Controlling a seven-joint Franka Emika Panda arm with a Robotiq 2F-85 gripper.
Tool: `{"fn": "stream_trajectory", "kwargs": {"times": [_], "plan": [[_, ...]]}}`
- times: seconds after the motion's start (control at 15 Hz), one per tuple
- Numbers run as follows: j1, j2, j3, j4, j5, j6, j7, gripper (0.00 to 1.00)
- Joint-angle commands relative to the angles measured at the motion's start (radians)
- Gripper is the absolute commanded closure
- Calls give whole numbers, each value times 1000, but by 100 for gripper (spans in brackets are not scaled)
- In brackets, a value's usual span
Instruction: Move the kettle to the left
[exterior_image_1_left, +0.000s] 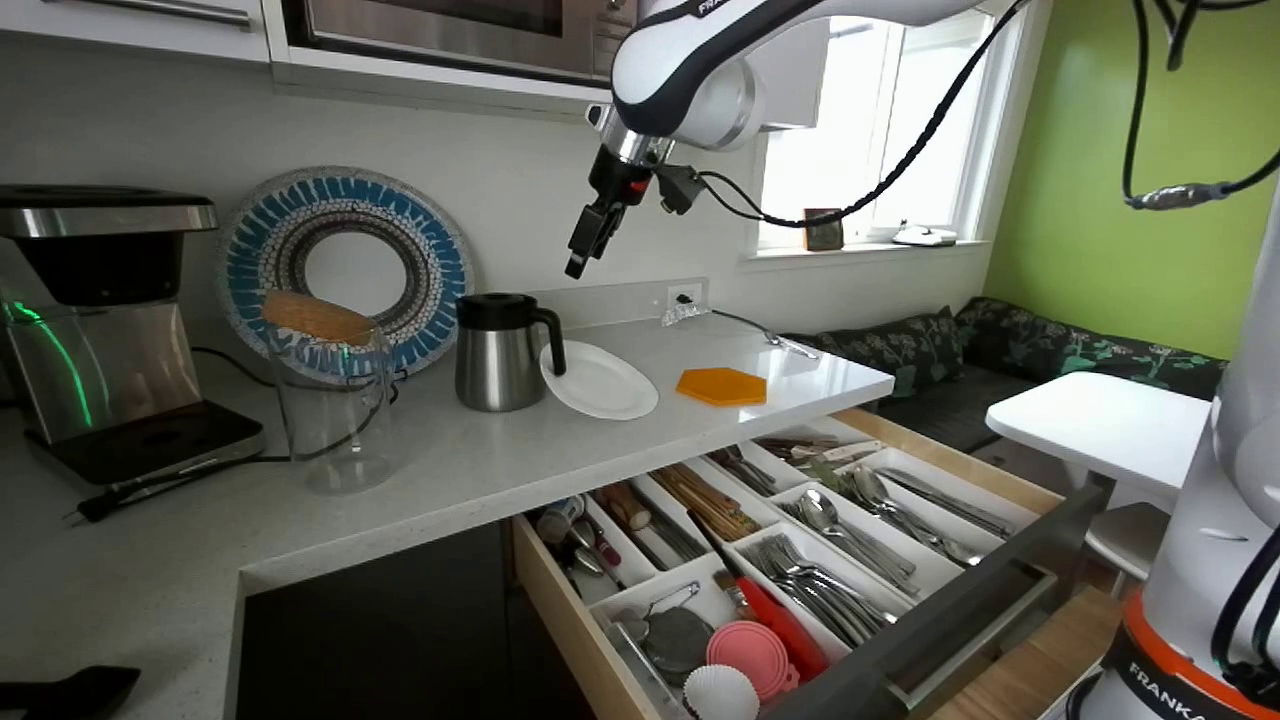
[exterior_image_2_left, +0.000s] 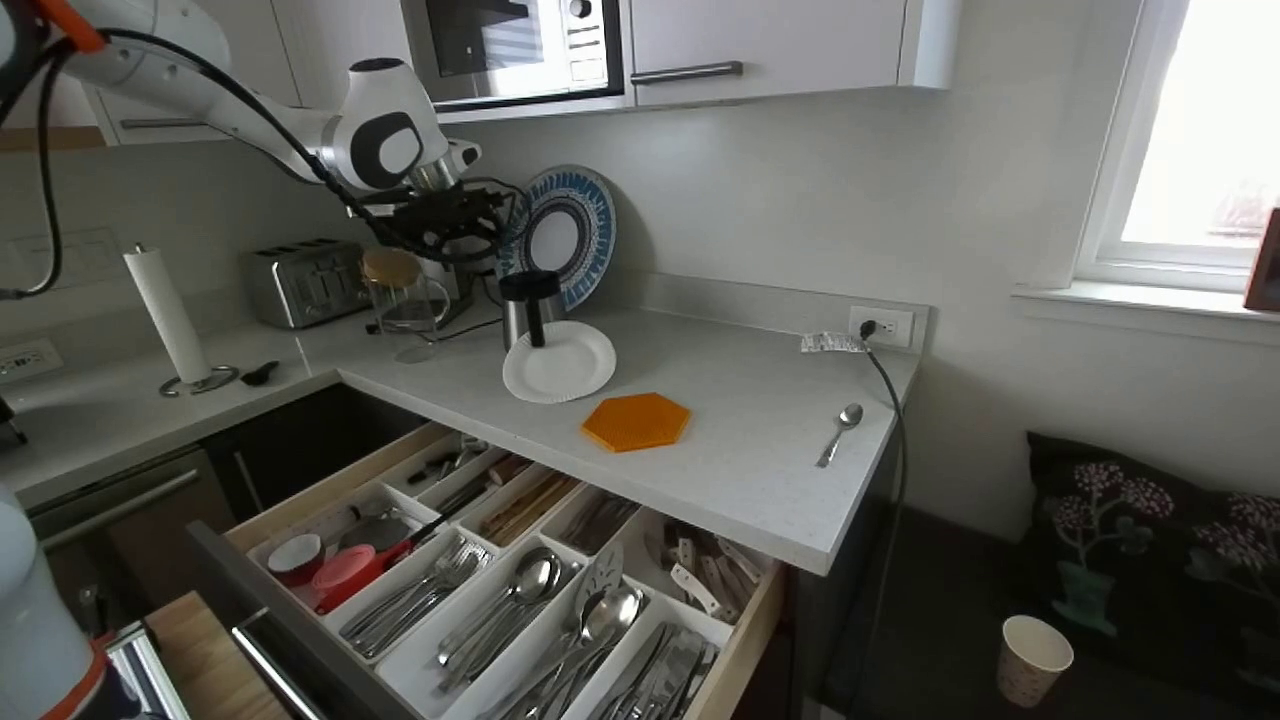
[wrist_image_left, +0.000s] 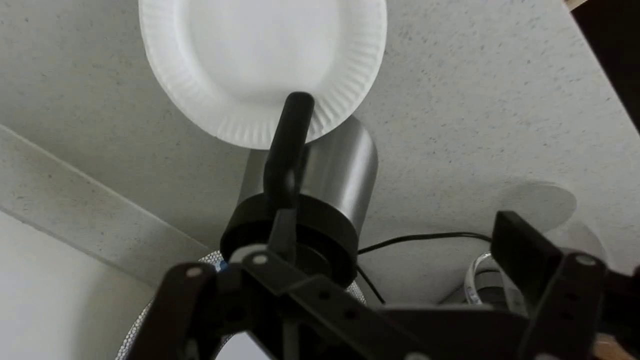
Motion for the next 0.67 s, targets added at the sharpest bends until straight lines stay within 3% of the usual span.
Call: {"fn": "stream_trajectory", "kwargs": {"times": [0.0,0.07,0.13,0.6], "plan": [[-55,123,47,88,76,99,-100,0],[-72,146,64,100,101,117,-127,0],[-62,94,58,56,35,93,-54,0],[-85,145,79,100,57,112,-83,0]]}}
